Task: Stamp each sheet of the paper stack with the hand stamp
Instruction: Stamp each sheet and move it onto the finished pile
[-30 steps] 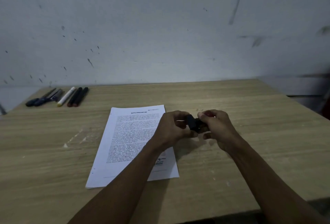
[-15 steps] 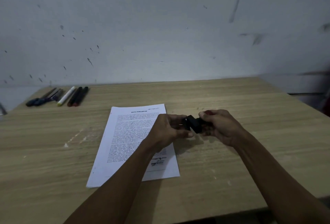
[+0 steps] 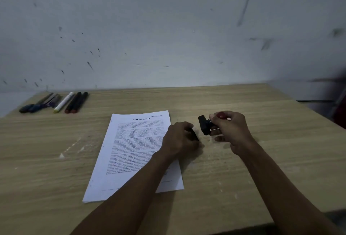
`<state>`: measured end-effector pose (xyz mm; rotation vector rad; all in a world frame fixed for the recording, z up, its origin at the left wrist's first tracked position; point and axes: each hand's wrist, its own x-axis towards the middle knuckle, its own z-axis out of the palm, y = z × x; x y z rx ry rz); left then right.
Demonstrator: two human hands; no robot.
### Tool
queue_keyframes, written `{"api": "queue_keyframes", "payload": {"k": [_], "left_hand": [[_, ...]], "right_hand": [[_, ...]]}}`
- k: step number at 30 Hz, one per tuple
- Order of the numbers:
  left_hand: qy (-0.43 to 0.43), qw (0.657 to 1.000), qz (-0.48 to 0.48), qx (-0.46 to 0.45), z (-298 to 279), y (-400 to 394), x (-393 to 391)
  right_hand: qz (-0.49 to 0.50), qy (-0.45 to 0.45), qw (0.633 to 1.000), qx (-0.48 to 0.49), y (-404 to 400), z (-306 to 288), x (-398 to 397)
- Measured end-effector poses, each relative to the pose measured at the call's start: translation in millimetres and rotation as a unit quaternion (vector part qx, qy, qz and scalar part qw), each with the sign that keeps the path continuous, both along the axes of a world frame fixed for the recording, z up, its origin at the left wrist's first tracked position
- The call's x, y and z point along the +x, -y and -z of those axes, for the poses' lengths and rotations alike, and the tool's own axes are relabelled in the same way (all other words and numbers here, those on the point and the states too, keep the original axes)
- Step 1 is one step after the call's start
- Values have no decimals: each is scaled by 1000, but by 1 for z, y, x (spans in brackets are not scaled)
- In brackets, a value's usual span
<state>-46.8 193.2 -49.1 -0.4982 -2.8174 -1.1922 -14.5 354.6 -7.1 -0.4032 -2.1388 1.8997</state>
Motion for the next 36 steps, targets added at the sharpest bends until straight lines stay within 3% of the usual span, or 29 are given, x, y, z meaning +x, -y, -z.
{"api": "queue_keyframes", "payload": {"k": [2, 4, 16, 19, 25, 29, 36], "left_hand": [[-23, 997, -5, -74, 1, -1, -4], [-42, 995, -22, -93, 0, 0, -6], [-3, 995, -7, -97, 0, 7, -6], [-15, 999, -4, -35, -6, 23, -4], [-104, 988, -89, 67, -17, 82, -4], [-111, 988, -107, 32, -11, 127, -8], [-42, 991, -21, -128, 17, 153, -11]], "right_hand": [[2, -1, 1000, 1, -2, 1, -1], [2, 1, 1000, 2, -2, 2, -1], [-11, -1, 1000, 1, 11, 3, 0], [-18, -5, 1000, 11, 18, -1, 0], [-86, -20, 988, 130, 42, 0, 2], [-121, -38, 965, 228, 67, 8, 4], [-172, -71, 903, 388, 100, 14, 10]]}}
